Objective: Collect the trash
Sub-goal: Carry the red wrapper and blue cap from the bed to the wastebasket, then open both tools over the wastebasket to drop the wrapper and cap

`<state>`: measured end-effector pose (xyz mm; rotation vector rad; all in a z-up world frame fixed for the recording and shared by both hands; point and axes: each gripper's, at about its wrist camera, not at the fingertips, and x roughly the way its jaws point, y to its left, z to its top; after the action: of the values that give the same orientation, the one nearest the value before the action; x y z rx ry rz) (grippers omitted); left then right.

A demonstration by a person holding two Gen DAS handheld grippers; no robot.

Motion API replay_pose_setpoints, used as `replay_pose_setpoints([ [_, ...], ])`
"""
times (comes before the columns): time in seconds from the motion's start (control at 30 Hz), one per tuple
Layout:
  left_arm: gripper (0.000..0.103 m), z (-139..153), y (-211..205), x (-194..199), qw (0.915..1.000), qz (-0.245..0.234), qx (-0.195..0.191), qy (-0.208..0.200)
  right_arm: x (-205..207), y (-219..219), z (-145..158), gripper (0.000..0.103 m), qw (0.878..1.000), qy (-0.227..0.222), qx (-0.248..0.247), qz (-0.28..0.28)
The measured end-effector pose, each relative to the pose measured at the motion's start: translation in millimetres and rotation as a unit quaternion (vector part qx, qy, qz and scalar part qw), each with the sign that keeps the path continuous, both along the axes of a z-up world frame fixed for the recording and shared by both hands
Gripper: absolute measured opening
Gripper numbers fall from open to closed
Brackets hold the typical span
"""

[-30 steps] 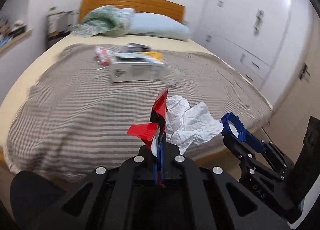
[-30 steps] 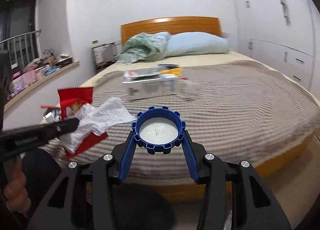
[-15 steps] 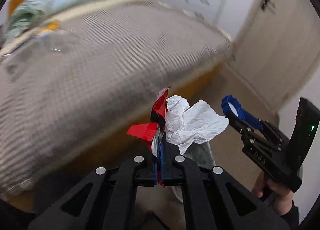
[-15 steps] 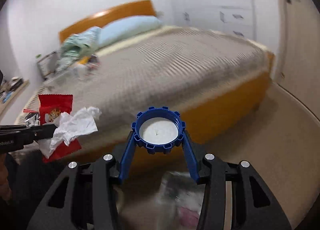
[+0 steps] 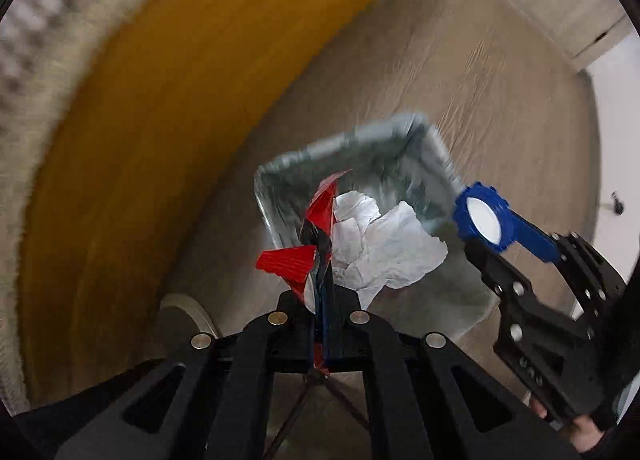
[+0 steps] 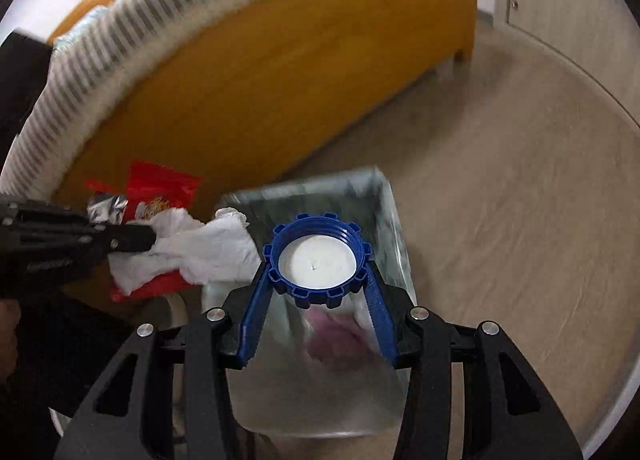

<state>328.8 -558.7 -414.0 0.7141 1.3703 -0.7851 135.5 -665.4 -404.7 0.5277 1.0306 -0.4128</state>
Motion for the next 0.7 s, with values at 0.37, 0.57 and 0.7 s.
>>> replay_pose_setpoints([
  [0.37, 0.055, -68.1, -15.3, 3.0, 0.9991, 0.025, 0.034, -0.001, 4.5, 60.8, -87.5, 0.058, 0.979, 0.141, 0.101, 0.112],
  [0.57, 0.056, -71.5, -14.3, -0.1, 0.9992, 0.025, 0.032, 0.005, 4.2, 67.3, -93.2, 0.067, 0.979, 0.134, 0.115, 0.1],
  [0.7, 0.056, -73.1, -12.3, -0.5, 0.9989, 0.024, 0.041, 0.002, -0.8, 56.3, -87.5, 0.067, 0.982, 0.129, 0.106, 0.088],
])
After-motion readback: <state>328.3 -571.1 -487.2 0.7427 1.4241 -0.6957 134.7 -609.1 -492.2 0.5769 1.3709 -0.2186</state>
